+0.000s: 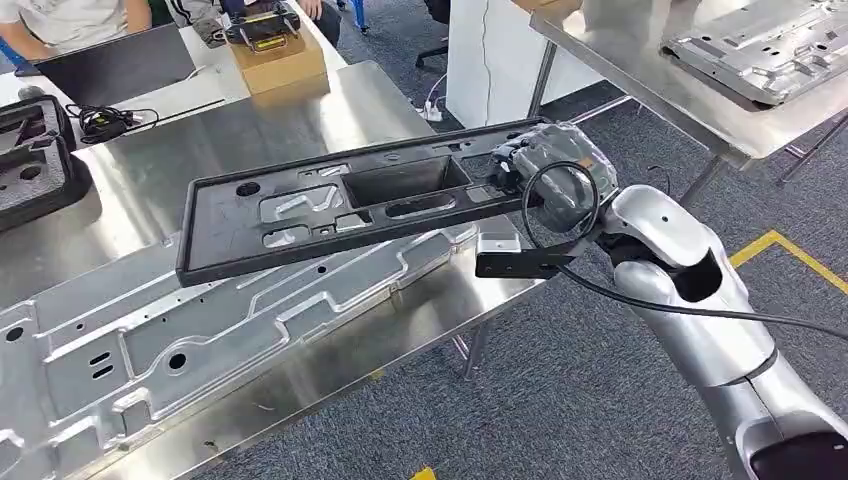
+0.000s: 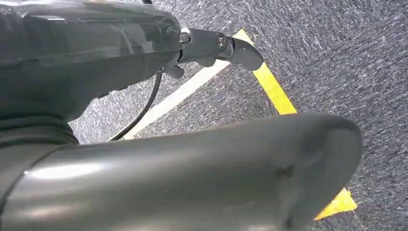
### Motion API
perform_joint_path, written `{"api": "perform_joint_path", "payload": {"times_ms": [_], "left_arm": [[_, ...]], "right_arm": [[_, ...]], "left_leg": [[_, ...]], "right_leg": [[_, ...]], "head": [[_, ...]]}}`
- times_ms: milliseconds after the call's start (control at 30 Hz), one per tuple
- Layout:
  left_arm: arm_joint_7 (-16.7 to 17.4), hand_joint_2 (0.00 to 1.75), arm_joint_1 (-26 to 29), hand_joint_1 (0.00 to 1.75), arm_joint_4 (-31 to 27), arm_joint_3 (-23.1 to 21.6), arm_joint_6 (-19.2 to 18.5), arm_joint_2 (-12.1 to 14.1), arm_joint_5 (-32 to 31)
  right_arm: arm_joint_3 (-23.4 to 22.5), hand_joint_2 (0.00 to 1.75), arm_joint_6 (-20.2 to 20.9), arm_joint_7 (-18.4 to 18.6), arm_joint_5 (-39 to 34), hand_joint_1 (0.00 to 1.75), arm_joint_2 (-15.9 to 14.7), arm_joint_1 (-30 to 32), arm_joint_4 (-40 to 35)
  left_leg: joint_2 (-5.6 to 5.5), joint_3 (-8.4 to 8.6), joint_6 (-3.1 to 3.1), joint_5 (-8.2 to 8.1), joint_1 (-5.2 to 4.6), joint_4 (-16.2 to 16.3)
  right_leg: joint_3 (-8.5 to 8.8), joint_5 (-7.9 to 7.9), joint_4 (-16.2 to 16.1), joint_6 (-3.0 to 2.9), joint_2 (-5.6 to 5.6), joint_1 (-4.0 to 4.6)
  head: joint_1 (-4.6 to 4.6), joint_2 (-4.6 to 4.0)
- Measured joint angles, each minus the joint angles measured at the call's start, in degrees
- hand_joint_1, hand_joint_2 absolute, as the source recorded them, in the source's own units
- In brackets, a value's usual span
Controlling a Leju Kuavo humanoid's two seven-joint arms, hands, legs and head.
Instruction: Take the parts from the cabinet and place them on the table.
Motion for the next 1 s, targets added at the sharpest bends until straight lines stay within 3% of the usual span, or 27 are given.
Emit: {"api": "perform_joint_path", "payload": {"times_ms": [33,133,167,200,233,333,367,400,500,533,567,600,700,767,833,867,900,933,1000], "left_arm": [[0.0,0.0,0.02,0.0,-0.02,0.02,-0.02,0.02,0.07],[0.0,0.0,0.04,0.0,-0.02,0.09,0.0,0.02,0.11],[0.0,0.0,-0.02,0.0,-0.02,0.09,-0.02,0.02,0.11],[0.0,0.0,0.01,0.0,0.0,0.09,-0.02,-0.09,0.13],[-0.04,0.0,0.01,0.0,0.0,0.09,-0.02,-0.09,0.15],[-0.02,0.0,0.04,0.0,0.0,0.22,-0.02,-0.11,0.26],[-0.02,0.0,0.05,0.0,0.0,0.26,-0.02,-0.11,0.28],[-0.02,0.0,0.09,0.0,0.0,0.31,-0.02,-0.11,0.28],[0.0,0.0,0.16,0.0,0.0,0.35,-0.02,-0.13,0.28],[-0.02,0.0,0.11,0.0,-0.18,0.44,0.0,0.11,0.31],[0.0,0.0,0.1,0.0,-0.18,0.53,0.0,0.04,0.31],[0.0,0.0,0.13,0.0,-0.2,0.7,0.0,0.02,0.31],[0.0,0.0,0.22,0.0,-0.2,0.87,0.02,0.02,0.31],[-0.02,0.0,0.12,0.0,-0.22,0.9,0.07,0.02,0.31],[-0.02,0.0,0.23,0.0,-0.2,0.94,0.09,0.02,0.31],[0.0,0.0,0.28,0.0,-0.2,0.96,0.09,0.02,0.31],[0.0,0.0,0.3,0.0,-0.2,0.96,0.09,0.02,0.31],[0.0,0.0,0.29,0.0,-0.2,0.96,0.11,0.02,0.31],[0.0,0.0,0.26,0.0,-0.22,0.96,0.26,0.02,0.31]], "right_arm": [[-0.09,1.75,-0.02,-0.04,0.0,1.75,-0.02,0.11,0.0],[-0.28,1.75,-0.06,-0.09,0.0,1.75,-0.13,0.46,-0.33],[-0.37,1.75,-0.11,-0.13,0.0,1.75,-0.29,0.46,-0.53],[-0.57,1.75,-0.15,-0.22,0.0,1.75,-0.66,0.84,-0.79],[-0.79,1.75,-0.24,-0.35,-0.02,1.75,-0.85,0.76,-0.81],[-1.03,1.75,-0.39,-0.39,-0.13,1.75,-1.03,1.52,-0.83],[-1.03,1.75,-0.39,-0.42,-0.11,1.75,-1.11,1.99,-0.83],[-1.07,1.75,-0.39,-0.44,-0.11,1.75,-1.2,2.36,-0.85],[-1.33,1.75,-0.42,-0.5,-0.11,1.75,-1.33,2.5,-0.96],[-1.29,1.75,-0.48,-0.48,-0.11,1.75,-1.31,2.4,-0.94],[-1.36,1.75,-0.48,-0.57,-0.09,1.75,-1.36,2.53,-1.18],[-1.42,1.75,-0.5,-0.5,0.02,1.75,-1.36,3.05,-1.27],[-1.62,1.75,-0.5,-0.63,0.13,1.75,-1.4,3.57,-1.31],[-1.84,1.75,-0.55,-0.66,0.13,1.75,-1.4,3.49,-1.4],[-1.81,1.75,-0.52,-0.63,0.13,1.75,-1.38,3.86,-1.4],[-1.79,1.75,-0.52,-0.68,0.13,1.75,-1.36,4.1,-1.4],[-1.81,1.75,-0.52,-0.72,0.13,1.75,-1.38,4.18,-1.4],[-1.81,1.75,-0.52,-0.83,0.15,1.75,-1.38,4.17,-1.4],[-1.92,1.75,-0.55,-0.81,0.17,1.75,-1.38,4.13,-1.68]], "left_leg": [[-0.06,-0.07,0.34,-0.06,-0.03,0.13],[0.01,-0.06,0.57,0.08,-0.22,-0.04],[0.08,0.49,1.07,0.66,-0.05,-1.24],[0.51,1.37,1.16,1.28,0.67,-2.36],[0.4,1.8,1.46,1.53,0.83,-3.05],[0.55,1.91,1.4,1.42,1.17,-3.16],[0.53,2.02,1.16,1.25,1.42,-3.12],[0.51,2.24,0.82,1.0,1.75,-3.08],[0.35,3.15,-0.93,-0.74,2.78,-1.96],[0.31,2.72,-1.74,-1.35,2.39,-1.35],[0.27,2.23,-2.08,-1.53,2.19,-0.63],[0.4,2.25,-2.13,-1.54,2.21,-0.88],[0.5,2.11,-2.36,-2.29,2.54,-0.36],[0.56,-1.24,-2.08,-5.3,2.35,6.38],[0.54,-6.82,-1.92,-8.72,1.66,16.63],[0.53,-9.06,-1.71,-8.67,1.4,19.62],[0.53,-9.69,-1.36,-7.09,1.18,19.16],[0.53,-9.08,-0.92,-4.43,1.0,16.24],[0.49,-5.53,0.23,2.06,0.55,5.92]], "right_leg": [[-0.02,0.03,0.03,0.11,-0.01,-0.06],[0.08,0.26,-0.23,0.44,0.0,-0.13],[0.51,0.44,-0.72,0.78,0.08,0.37],[-0.11,0.03,-0.36,0.72,-0.18,0.23],[-0.84,-1.06,1.47,0.84,-0.15,0.38],[-7.61,-5.69,14.16,1.35,-0.14,-0.22],[-8.83,-5.44,15.79,1.6,-0.15,-0.54],[-8.55,-3.96,14.64,1.94,-0.17,-0.87],[-2.56,3.52,1.26,3.52,-0.69,-2.26],[-1.44,1.63,1.23,3.97,-0.7,-1.69],[-1.27,0.82,0.59,2.62,-0.56,-1.93],[-1.62,0.79,0.93,2.43,-0.5,-1.87],[-1.84,0.12,1.36,1.31,-0.24,-1.86],[-1.38,-0.2,1.3,0.76,-0.28,-1.72],[-0.93,-0.63,1.3,0.15,-0.32,-1.38],[-0.68,-0.79,1.3,-0.05,-0.31,-1.13],[-0.38,-0.94,1.3,-0.22,-0.23,-0.89],[-0.06,-1.1,1.3,-0.26,-0.12,-0.74],[0.73,-1.49,1.28,-0.14,0.04,-0.56]], "head": [[0.0,0.0],[-0.04,0.0],[-0.07,0.0],[0.0,0.0],[0.02,0.0],[0.11,0.0],[0.11,0.0],[0.11,0.0],[0.15,0.0],[0.59,0.0],[0.52,0.0],[-0.04,0.0],[-0.24,0.0],[-0.33,0.0],[-0.42,0.0],[-0.44,0.0],[-0.42,0.0],[-0.44,0.0],[-0.44,0.0]]}}
